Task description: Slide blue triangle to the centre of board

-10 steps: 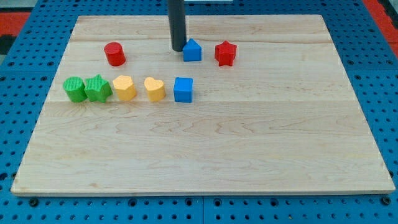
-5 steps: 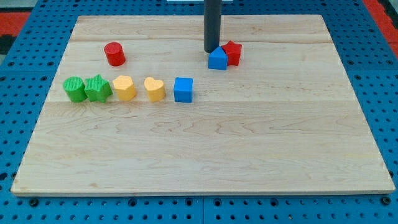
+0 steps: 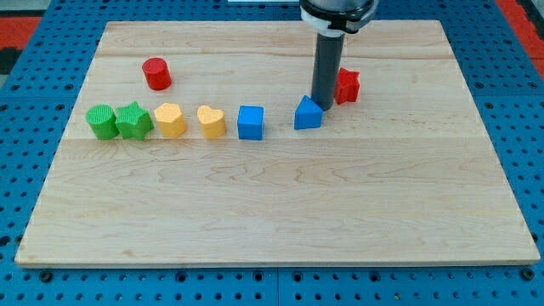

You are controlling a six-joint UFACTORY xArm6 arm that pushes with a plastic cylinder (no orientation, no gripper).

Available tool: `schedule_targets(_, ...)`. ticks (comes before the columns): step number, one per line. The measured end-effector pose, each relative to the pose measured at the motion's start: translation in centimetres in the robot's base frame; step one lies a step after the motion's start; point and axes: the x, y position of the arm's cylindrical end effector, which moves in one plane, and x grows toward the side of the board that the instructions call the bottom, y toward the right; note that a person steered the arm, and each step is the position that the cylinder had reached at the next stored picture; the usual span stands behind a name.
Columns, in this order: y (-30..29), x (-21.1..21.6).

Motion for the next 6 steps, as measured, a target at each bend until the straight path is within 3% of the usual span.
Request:
schedule_targets(5,-2.1,1.8)
schedule_targets(6,-2.1,0.2)
